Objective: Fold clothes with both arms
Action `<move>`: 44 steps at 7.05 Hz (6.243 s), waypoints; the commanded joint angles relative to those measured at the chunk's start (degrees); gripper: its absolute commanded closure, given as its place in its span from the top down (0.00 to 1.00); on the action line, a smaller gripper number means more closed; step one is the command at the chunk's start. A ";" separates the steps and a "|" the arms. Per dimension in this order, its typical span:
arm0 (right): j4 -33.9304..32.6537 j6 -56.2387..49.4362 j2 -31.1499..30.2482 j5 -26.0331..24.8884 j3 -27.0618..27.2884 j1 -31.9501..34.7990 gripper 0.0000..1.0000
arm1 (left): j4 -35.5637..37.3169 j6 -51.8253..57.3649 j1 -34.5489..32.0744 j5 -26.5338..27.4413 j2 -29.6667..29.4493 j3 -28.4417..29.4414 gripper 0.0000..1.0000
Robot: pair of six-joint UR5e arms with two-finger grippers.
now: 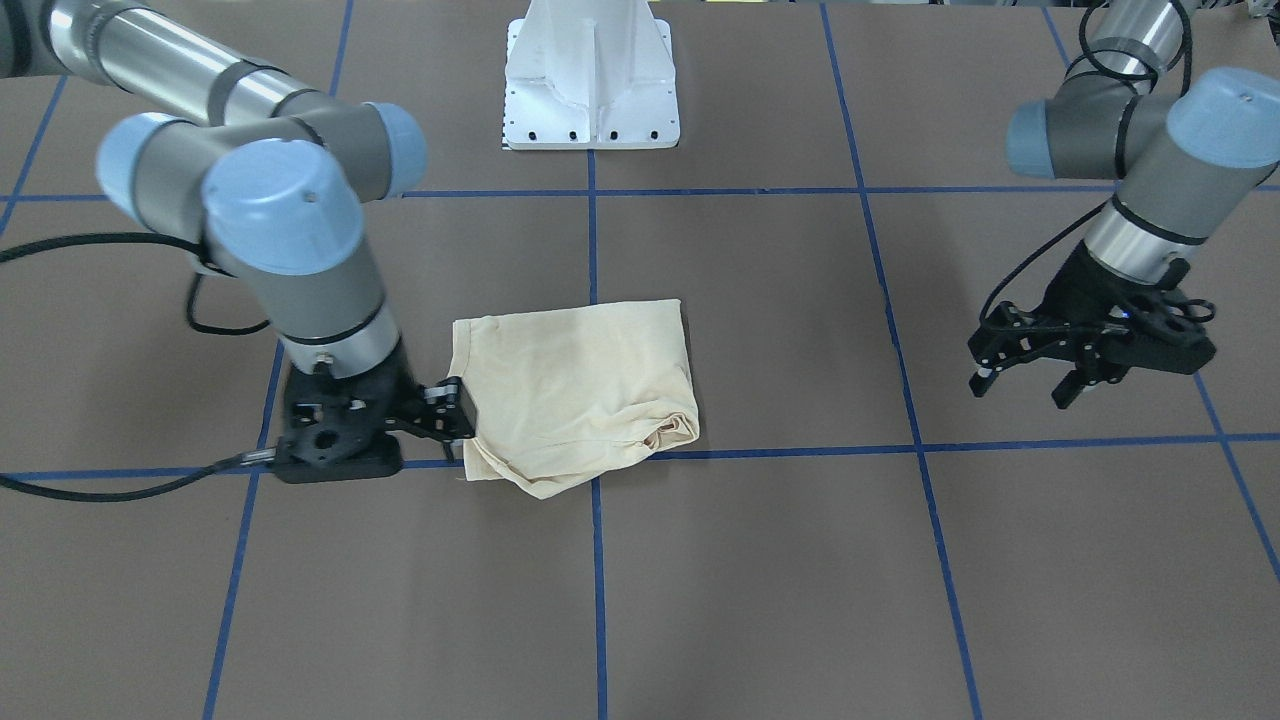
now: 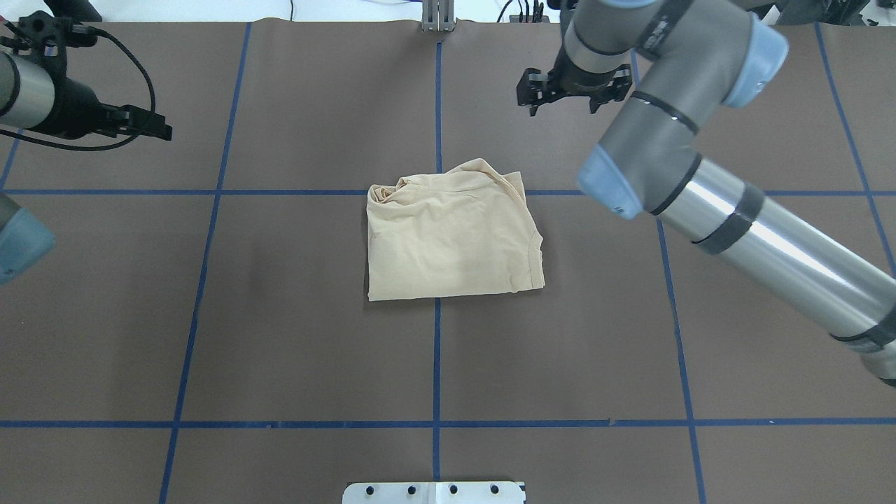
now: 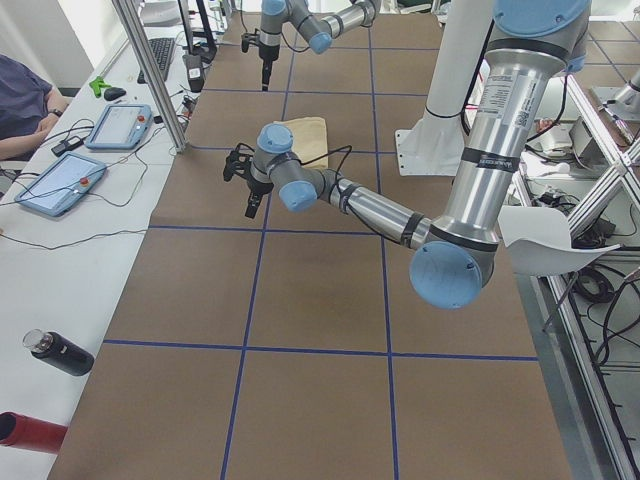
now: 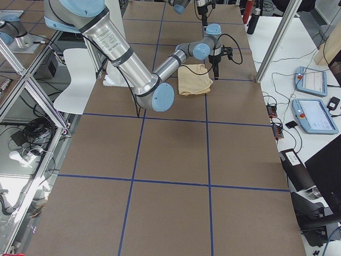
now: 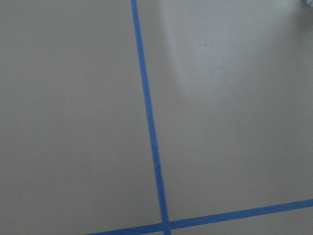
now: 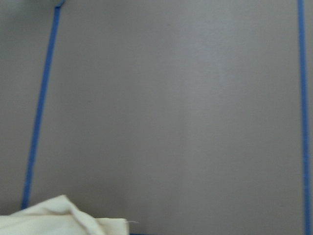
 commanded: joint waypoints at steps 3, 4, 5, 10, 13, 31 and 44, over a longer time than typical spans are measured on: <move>3.35 -14.78 -24.12 9.77 13.77 11.92 1.00 | -0.23 24.91 -10.53 -0.18 5.91 1.96 0.99; 5.74 -14.53 -26.61 9.68 14.06 11.92 1.00 | -1.98 25.75 -10.63 0.34 9.87 2.04 0.99; 5.76 -15.14 -27.86 9.59 13.89 12.35 1.00 | -2.26 25.41 -10.80 0.17 10.17 4.04 0.99; -1.59 -38.03 -35.75 12.57 7.74 24.00 1.00 | 9.49 51.20 -17.90 -0.01 12.81 3.89 0.99; -6.88 -48.27 -40.33 14.42 8.87 29.67 1.00 | 17.55 51.42 -22.46 -8.40 12.98 4.33 0.99; -11.56 -44.94 -45.45 21.90 12.05 38.81 1.00 | 31.13 46.42 -26.10 -11.78 14.21 2.92 0.99; -11.29 -44.94 -45.45 22.07 11.96 38.81 1.00 | 31.13 46.50 -26.01 -12.75 13.68 2.92 0.99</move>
